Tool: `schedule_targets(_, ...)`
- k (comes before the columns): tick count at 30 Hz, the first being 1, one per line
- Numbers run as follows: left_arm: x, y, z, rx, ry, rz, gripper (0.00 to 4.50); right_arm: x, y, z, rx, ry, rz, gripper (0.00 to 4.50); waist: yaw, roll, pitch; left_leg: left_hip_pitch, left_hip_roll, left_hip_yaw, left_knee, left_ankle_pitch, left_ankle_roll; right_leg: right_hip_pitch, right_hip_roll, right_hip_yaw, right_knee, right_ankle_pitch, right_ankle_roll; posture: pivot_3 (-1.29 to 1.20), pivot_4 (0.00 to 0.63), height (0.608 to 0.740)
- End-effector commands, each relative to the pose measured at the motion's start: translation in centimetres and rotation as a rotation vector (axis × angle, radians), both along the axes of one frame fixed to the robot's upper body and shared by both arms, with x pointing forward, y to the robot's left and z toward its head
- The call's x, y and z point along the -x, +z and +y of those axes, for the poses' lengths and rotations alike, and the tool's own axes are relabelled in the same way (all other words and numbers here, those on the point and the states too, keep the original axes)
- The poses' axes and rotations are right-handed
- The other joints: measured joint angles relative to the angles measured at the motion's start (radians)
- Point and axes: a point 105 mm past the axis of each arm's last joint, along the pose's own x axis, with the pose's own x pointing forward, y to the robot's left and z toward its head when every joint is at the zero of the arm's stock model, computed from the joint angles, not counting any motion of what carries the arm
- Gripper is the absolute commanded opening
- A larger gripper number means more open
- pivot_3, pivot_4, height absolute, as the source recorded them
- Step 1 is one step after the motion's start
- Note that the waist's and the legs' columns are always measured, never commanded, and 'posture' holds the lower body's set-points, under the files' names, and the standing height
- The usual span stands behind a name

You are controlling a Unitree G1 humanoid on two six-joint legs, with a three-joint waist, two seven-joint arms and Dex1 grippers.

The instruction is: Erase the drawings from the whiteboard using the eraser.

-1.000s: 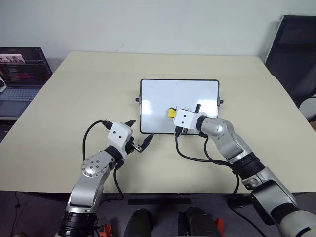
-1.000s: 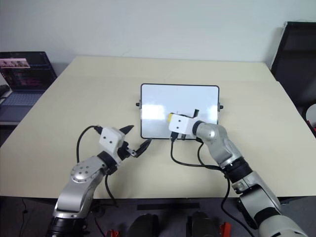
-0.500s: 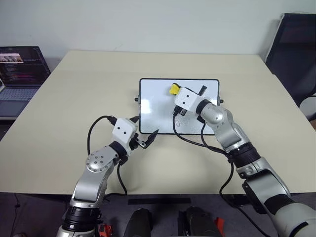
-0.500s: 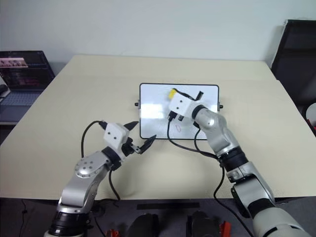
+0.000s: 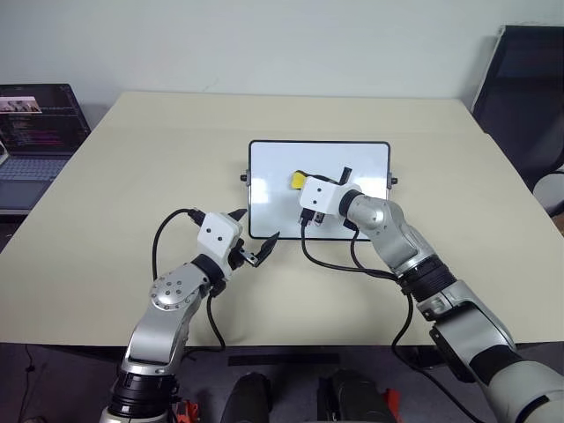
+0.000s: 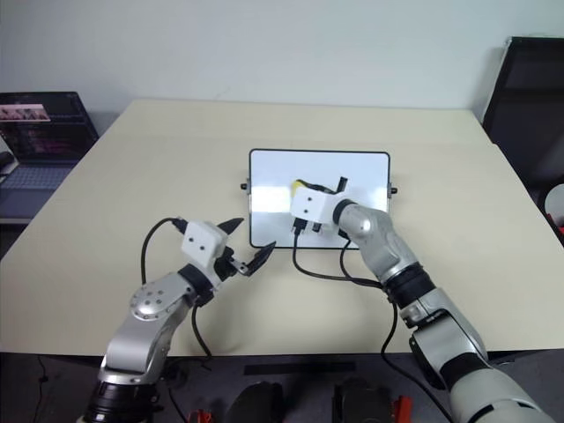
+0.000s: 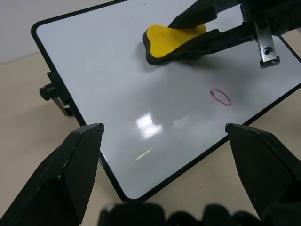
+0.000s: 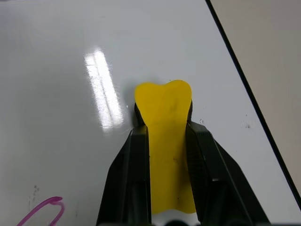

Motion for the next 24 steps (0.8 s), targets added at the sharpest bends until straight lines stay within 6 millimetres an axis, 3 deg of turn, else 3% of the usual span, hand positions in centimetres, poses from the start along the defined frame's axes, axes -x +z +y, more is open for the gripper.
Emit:
schedule_targets(1, 0.3, 1.6, -0.1, 0.004, -0.006, -0.063, 4.5, 0.4, -2.2, -1.1, 0.048, -0.02, 0.068, 0.8, 0.001, 0.0, 0.0, 0.001, 0.0, 0.0, 0.0, 0.0, 0.0, 0.001, 0.0, 0.0, 0.0, 0.0, 0.0, 0.0, 0.15, 0.74)
schedule_targets(6, 0.2, 1.6, -0.3, 0.006, -0.011, -0.062, 4.5, 1.3, -3.0, -1.9, 0.064, -0.02, 0.103, 0.8, 0.002, 0.0, 0.0, 0.001, 0.0, 0.0, 0.0, 0.0, 0.0, 0.001, 0.0, 0.0, 0.0, 0.0, 0.0, 0.0, 0.15, 0.74)
schedule_targets(13, 0.0, 1.5, -0.6, 0.009, -0.026, -0.057, 4.5, 1.7, -2.5, -2.6, 0.048, -0.038, 0.105, 0.8, 0.005, 0.0, 0.0, 0.001, 0.0, 0.0, 0.0, 0.0, 0.0, 0.001, 0.0, 0.0, 0.0, 0.0, 0.0, 0.0, 0.15, 0.74)
schedule_targets(18, -0.2, 1.4, -0.8, 0.01, -0.038, -0.055, 4.5, 1.9, -0.9, -3.1, 0.0, -0.057, 0.074, 0.8, 0.009, -0.001, 0.0, 0.001, 0.0, 0.0, 0.0, 0.0, 0.0, 0.001, 0.0, 0.0, 0.0, 0.0, 0.0, 0.0, 0.15, 0.74)
schedule_targets(24, -0.3, 1.2, -1.2, 0.014, -0.058, -0.051, 4.5, 2.4, 2.3, -2.6, -0.166, -0.047, 0.055, 0.8, 0.008, 0.0, 0.001, -0.002, 0.0, 0.0, -0.001, 0.0, 0.0, -0.002, 0.0, 0.0, -0.001, 0.0, 0.0, 0.0, 0.15, 0.74)
